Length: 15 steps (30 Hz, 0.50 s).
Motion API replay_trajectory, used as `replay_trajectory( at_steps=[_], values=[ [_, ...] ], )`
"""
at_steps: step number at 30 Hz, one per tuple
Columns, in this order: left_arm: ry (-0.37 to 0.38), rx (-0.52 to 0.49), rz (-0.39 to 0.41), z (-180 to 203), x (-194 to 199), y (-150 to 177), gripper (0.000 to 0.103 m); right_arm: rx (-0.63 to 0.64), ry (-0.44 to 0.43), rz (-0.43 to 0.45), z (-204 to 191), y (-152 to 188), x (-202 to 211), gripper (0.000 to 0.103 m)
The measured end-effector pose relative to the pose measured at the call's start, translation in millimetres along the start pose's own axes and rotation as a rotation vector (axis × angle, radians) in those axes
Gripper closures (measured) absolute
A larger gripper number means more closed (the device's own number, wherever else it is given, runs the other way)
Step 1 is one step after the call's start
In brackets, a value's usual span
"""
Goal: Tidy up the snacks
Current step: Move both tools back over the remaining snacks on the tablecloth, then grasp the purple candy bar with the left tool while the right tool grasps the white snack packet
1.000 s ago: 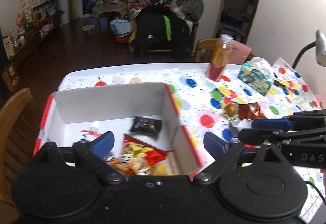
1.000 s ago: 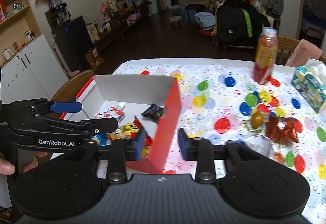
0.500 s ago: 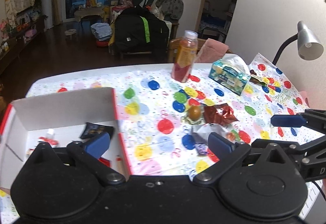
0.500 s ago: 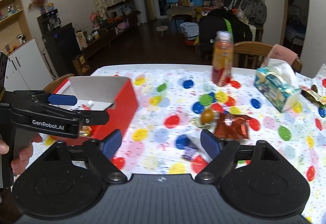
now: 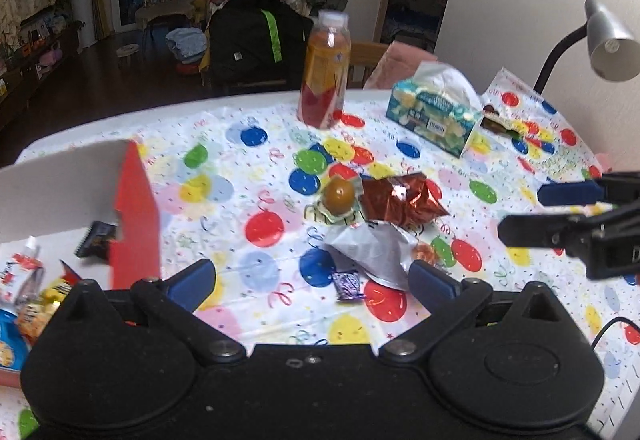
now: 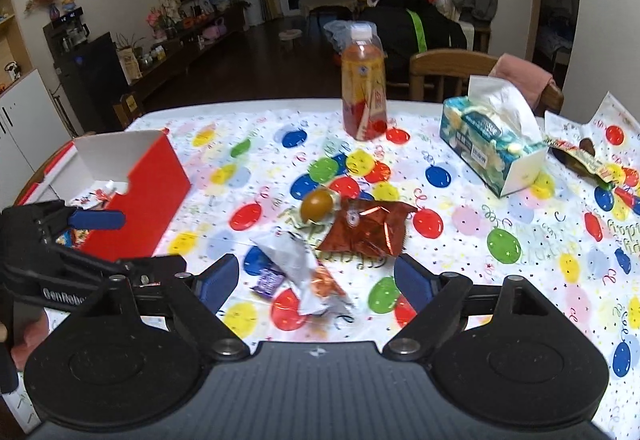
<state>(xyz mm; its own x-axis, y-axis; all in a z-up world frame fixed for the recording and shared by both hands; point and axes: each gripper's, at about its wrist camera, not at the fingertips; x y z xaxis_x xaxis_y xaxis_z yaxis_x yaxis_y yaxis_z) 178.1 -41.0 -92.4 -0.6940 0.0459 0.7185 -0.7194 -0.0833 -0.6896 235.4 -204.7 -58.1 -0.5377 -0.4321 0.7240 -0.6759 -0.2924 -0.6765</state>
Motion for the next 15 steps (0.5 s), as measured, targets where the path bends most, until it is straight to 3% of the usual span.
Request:
replay_trajectory(
  at_steps=[7, 15],
  values=[
    [-0.035, 0.009, -0.067, 17, -40, 14, 0.002, -0.018, -0.027, -0.076, 23, -3, -35, 0.018],
    [-0.038, 0.015, -0.106, 28, -71, 20, 0.014, -0.035, -0.093, -0.143, 28, -5, -72, 0.018]
  ],
)
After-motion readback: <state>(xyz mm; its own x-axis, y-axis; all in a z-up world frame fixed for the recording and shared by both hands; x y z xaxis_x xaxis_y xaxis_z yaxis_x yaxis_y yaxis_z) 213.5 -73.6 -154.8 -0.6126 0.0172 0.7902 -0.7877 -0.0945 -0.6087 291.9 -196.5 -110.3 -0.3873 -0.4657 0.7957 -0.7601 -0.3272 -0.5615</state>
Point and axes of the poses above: each gripper's, at about its wrist camera, not at the fingertips, and x roughly against the way its jaws point, z to its right, y to its underside, and after that the axes turned 1 degree about x, right-handed
